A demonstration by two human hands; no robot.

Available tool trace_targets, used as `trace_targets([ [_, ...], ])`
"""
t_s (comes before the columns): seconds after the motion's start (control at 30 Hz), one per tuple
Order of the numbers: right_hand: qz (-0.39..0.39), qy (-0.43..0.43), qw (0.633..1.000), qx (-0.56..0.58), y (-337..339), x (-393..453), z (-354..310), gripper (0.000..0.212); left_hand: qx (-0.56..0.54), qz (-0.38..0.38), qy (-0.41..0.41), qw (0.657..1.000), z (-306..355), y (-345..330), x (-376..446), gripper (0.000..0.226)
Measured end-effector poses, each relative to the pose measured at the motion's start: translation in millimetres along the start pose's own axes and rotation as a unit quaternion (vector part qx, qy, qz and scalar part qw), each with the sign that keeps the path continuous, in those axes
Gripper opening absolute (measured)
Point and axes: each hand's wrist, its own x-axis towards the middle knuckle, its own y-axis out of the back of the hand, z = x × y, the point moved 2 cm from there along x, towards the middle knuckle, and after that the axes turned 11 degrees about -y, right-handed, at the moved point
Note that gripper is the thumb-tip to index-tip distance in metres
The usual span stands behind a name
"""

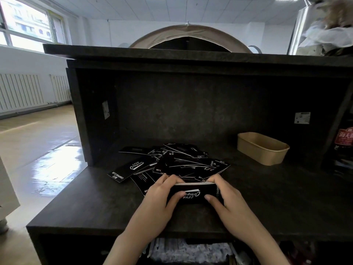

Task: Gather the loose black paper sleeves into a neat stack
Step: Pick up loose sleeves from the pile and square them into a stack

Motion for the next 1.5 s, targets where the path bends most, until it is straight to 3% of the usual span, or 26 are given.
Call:
trace_targets([
  [0.23,0.001,-0.006,1.0,0.005,-2,5,-1,0.015,0.001,0.008,0.005,1.0,2,4,2,0.008],
  [0.33,0.0,-0.015,1.0,-0.008,-3,12,-1,0.017,-0.021,0.06,0.036,0.997,-2,22,6,0.024],
  [0.4,-0.002,-0.022,1.0,-0.01,-4,14,0,0.017,0.028,0.083,0.061,0.994,-20,37,5,0.03],
  [0.47,-0.004,-0.023,1.0,-0.008,-4,13,1,0.016,0.129,0.092,0.098,0.982,-43,49,0,0.021],
  [0.53,-0.005,-0.023,1.0,-0.008,-4,12,2,0.014,0.229,0.07,0.186,0.953,-60,53,-5,0.03],
  [0.63,0.003,-0.017,1.0,-0.011,-5,9,3,0.013,0.287,0.003,0.272,0.919,-67,47,-9,0.049],
  [0.83,0.014,-0.007,1.0,-0.022,-5,6,6,0.015,0.301,0.051,0.245,0.92,-61,50,-12,0.035],
  [1.17,0.01,-0.023,0.999,-0.027,-6,5,8,0.016,0.304,0.071,0.253,0.916,-61,50,-13,0.034],
  [1.4,0.003,-0.019,1.0,-0.012,-3,3,0,0.015,0.224,0.257,0.226,0.913,-49,56,-18,0.021],
  [1.5,-0.009,-0.029,1.0,0.001,-1,1,-2,0.017,0.185,0.332,0.177,0.908,-35,61,-16,0.015],
])
